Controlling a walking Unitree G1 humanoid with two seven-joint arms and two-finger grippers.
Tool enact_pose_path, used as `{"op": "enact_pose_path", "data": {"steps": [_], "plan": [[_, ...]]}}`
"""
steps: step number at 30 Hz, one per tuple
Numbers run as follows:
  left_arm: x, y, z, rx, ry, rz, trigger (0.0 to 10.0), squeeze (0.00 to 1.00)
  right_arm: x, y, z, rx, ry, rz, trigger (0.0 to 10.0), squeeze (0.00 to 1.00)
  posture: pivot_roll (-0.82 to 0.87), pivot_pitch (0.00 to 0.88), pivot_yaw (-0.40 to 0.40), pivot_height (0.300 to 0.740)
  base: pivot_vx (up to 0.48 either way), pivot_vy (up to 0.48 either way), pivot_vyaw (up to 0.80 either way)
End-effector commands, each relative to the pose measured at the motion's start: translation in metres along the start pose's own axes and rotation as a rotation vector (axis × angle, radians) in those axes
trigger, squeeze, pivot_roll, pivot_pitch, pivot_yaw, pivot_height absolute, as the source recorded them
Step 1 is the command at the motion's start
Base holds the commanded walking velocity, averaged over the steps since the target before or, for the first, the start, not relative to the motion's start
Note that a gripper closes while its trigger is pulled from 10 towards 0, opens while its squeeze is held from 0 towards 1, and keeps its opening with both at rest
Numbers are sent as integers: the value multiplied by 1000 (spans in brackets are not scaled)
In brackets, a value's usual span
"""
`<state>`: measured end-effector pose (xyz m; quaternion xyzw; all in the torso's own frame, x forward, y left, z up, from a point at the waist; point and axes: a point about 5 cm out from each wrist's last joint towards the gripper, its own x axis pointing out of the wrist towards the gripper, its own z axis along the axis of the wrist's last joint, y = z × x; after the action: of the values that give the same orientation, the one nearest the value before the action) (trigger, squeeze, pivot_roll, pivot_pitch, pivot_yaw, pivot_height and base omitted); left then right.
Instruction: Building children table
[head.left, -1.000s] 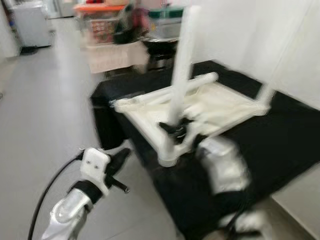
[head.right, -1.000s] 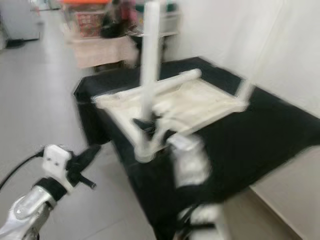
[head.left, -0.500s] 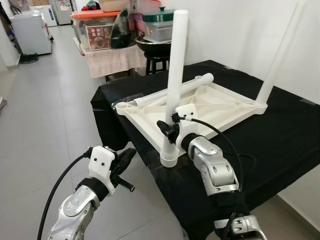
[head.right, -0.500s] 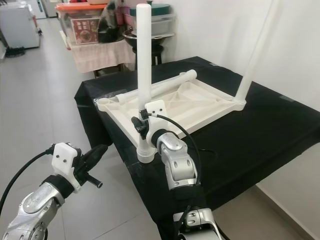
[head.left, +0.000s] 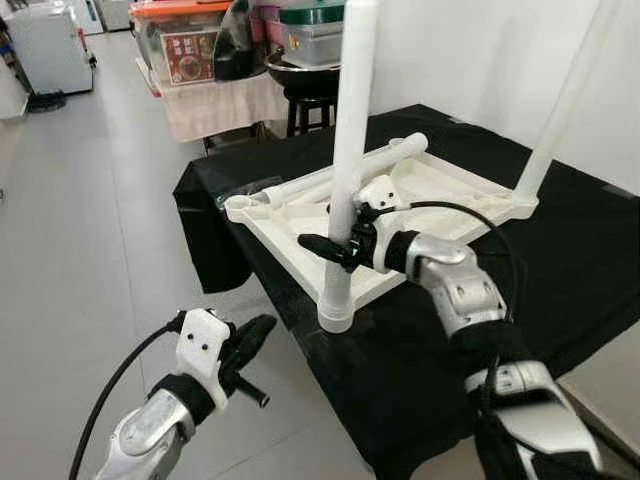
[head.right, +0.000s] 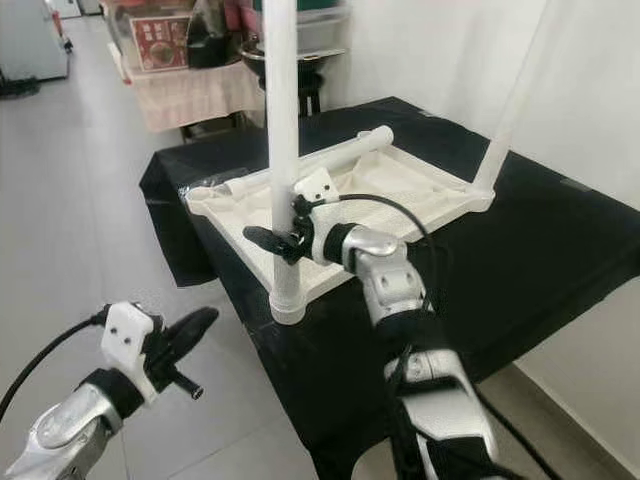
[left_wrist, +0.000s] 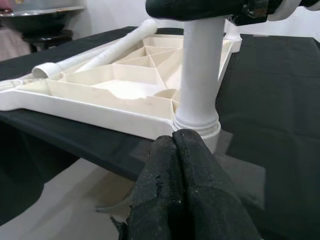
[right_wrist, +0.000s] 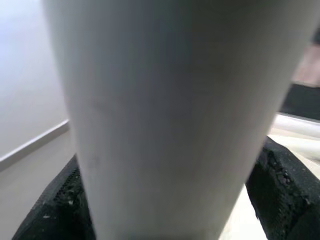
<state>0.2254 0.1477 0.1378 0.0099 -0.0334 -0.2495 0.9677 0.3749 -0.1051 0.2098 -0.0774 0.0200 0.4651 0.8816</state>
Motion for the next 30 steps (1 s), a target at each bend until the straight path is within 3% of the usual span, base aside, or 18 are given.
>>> {"op": "enact_pose_path", "data": {"steps": [1,4,8,9,10,11,12,17,23,30], "plan": [[-2,-2,1,-4,4,-4,10000,0,0,-2,4,-3,-8,53,10000,0,38,0,-26,740,0,0,0],[-3,-2,1,-7,1,2,10000,0,0,-4,5,21,0,100,10000,0,40,0,-26,740,0,0,0],[-3,-3,1,6,-8,2,10000,0,-3,-10,-13,96,91,121,10000,0,57,0,-35,740,0,0,0],[-3,-3,2,7,-9,2,10000,0,-4,-10,-20,110,113,114,5412,0,57,0,-35,740,0,0,0],[-3,-3,2,7,-9,2,10000,0,-4,-10,-20,110,113,114,5412,0,57,0,-35,740,0,0,0],[-3,-4,2,7,-9,1,10000,0,-4,-11,-23,117,120,119,4549,0,57,0,-35,740,0,0,0],[-3,-4,2,5,-10,0,10000,0,-5,-11,-28,127,125,120,0,0,58,3,-35,740,0,0,0],[-3,-3,3,1,-11,-1,10000,0,-7,-11,-35,133,133,105,0,0,59,4,-33,740,0,0,0],[-4,-3,3,-9,-14,-8,10000,0,-13,-23,-36,136,93,-56,0,0,40,0,-26,740,0,0,0],[-2,-2,2,-16,-17,-8,10000,0,-18,-18,-44,145,109,-154,0,0,10,0,-30,740,0,0,0]]}}
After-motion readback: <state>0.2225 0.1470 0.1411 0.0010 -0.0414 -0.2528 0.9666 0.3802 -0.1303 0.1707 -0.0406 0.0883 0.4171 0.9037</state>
